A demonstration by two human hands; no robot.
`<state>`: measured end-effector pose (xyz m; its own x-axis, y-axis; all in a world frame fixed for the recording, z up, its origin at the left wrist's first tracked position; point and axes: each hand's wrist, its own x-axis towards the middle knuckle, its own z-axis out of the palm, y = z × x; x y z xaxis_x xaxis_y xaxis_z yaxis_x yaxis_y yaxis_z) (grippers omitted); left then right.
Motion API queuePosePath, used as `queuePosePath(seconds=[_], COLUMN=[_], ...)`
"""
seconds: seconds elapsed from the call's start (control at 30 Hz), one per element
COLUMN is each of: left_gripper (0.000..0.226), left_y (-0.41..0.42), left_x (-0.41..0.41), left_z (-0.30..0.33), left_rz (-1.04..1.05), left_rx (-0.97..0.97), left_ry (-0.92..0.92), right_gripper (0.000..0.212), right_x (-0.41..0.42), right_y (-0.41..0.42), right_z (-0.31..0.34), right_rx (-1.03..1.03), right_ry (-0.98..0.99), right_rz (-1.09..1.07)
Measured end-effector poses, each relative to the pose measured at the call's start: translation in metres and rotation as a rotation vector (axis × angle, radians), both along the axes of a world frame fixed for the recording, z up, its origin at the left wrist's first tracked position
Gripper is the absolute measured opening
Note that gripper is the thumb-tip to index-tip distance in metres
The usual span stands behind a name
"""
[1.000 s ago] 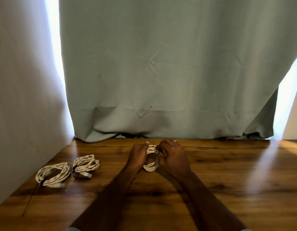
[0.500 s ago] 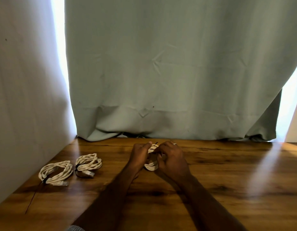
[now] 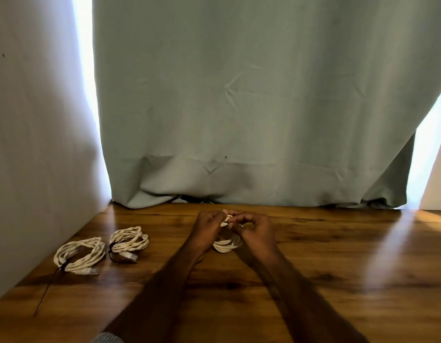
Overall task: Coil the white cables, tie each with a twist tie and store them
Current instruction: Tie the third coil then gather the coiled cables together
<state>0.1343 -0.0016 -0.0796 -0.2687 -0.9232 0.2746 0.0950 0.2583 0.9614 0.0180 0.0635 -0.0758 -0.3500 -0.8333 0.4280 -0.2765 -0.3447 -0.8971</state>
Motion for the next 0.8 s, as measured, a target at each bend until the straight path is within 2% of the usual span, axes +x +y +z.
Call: queuePosePath(seconds=[0.07,0.3,0.43,0.57,0.67,0.8], left_gripper=[0.029,0.029,0.027,0.031,0.028,0.023], left_y=[0.000,0.007,0.010,0.013,0.013,0.013], left_x=[0.003,0.005,-0.002,-0.004,-0.005,-0.009], left_z=[-0.001,-0.003,-0.002,0.001,-0.001,-0.009], left_rz=[-0.030,-0.097,-0.119,-0.157,-0.102,0.033], left_rx=[-0.007,-0.068,-0.080,-0.101,-0.150,-0.303], left_ry=[-0.029,-0.079,-0.087,-0.092,-0.139,-0.200], right_gripper=[0.023,0.016,0.016,0.014,0.008,0.004], right_x=[-0.003,-0.006,-0.014,-0.018,-0.017,-0.017], right_y=[0.000,0.006,0.012,0.011,0.006,0.007], right_z=[0.003,0.011,0.020,0.021,0.018,0.021], right_rx=[0.034,0.116,0.129,0.137,0.108,0.111], right_ry=[-0.079,-0.147,-0.070,0.141,0.248,0.214], right_rz=[0.037,0.019,-0.053,-0.172,-0.225,-0.238])
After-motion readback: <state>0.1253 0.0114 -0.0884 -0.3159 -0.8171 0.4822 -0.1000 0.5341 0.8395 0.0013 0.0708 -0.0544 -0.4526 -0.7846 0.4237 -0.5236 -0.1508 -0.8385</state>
